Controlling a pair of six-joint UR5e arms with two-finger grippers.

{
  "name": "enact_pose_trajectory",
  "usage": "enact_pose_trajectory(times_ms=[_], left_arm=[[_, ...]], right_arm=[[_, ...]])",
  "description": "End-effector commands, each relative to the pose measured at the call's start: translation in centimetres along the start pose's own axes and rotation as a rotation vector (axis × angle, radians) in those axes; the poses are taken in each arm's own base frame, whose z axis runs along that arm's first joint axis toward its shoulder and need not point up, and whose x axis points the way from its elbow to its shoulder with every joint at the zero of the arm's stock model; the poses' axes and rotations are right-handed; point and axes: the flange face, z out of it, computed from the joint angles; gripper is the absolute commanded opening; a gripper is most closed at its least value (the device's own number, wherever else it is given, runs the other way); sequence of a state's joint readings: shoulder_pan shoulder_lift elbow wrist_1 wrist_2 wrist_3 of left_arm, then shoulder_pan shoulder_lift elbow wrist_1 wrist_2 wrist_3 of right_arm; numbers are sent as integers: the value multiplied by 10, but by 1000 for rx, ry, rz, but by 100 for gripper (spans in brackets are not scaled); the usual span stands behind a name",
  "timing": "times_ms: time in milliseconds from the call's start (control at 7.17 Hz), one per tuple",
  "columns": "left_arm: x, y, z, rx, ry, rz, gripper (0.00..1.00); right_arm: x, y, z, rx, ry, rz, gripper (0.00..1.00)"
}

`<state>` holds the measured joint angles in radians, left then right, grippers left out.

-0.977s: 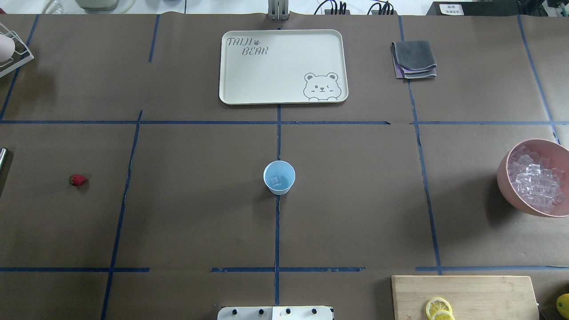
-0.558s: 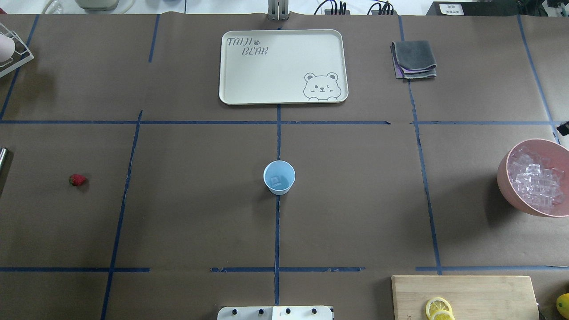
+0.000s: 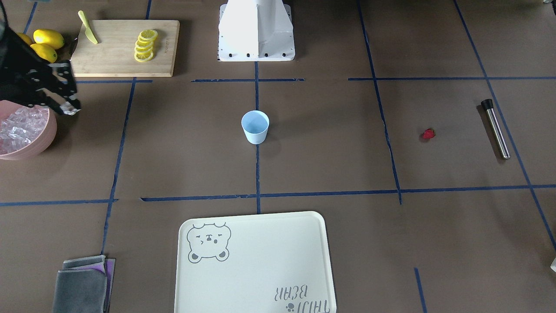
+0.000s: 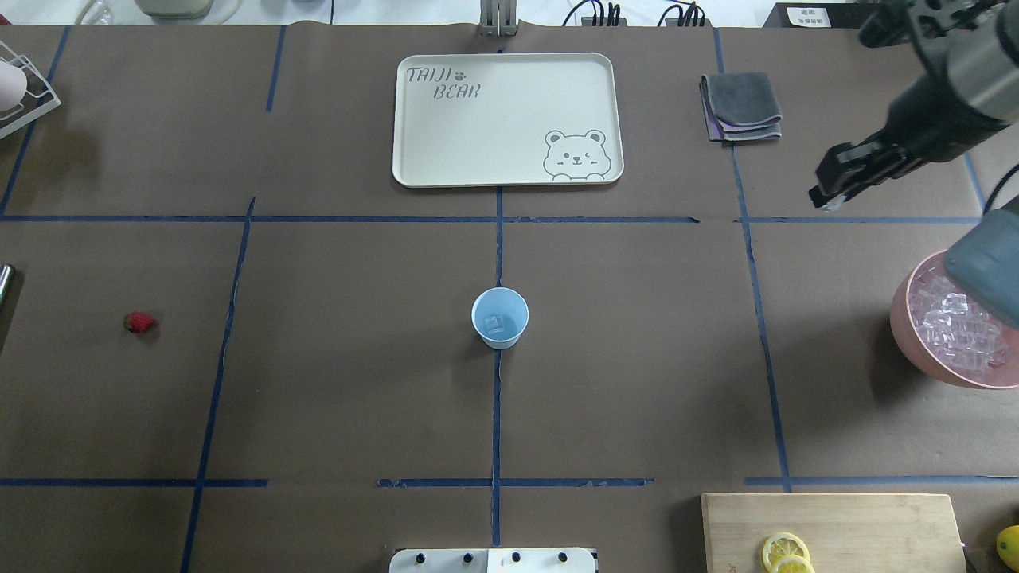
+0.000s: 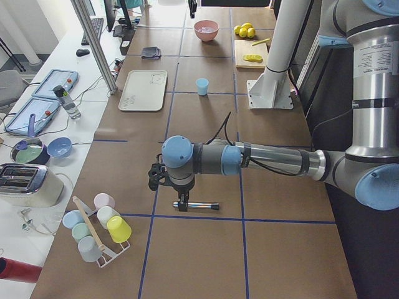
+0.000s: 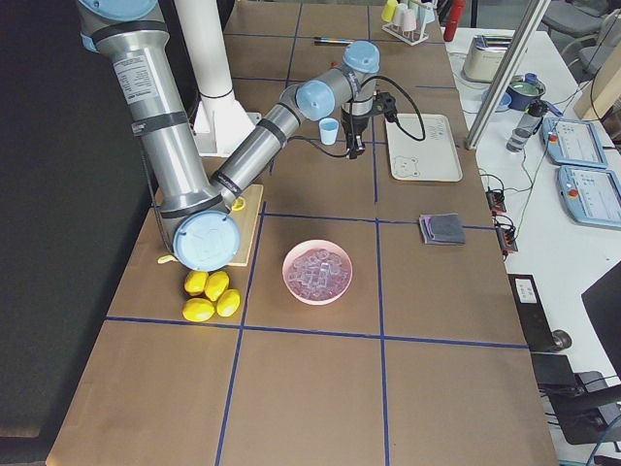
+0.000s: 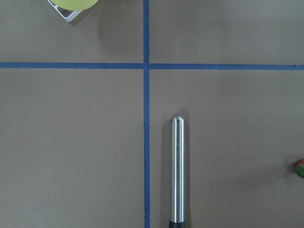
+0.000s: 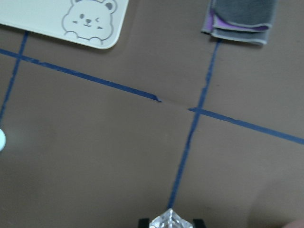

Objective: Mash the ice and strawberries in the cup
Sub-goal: 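Carry the second ice cube with the right gripper to the cup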

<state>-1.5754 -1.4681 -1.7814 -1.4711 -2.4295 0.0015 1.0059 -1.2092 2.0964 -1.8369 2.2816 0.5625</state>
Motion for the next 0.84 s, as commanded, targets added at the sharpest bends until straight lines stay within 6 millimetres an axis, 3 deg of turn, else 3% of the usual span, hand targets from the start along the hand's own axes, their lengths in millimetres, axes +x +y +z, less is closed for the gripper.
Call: enact_pose_trajectory(times_ms=[0, 279, 419, 698], left_arm=[[-2, 0, 2, -3, -1, -2, 100], [-3, 0, 2, -4, -3, -3, 100], [-3, 0, 3, -5, -3, -5, 100], [-6, 0, 5, -9, -3, -6, 100]], right_arm=[[-119, 2, 44, -6, -1, 93, 0], [-216, 10, 96, 6, 42, 146, 0], [-249, 18, 123, 6, 69, 168, 0], [-289, 23, 160, -2, 109, 158, 0]])
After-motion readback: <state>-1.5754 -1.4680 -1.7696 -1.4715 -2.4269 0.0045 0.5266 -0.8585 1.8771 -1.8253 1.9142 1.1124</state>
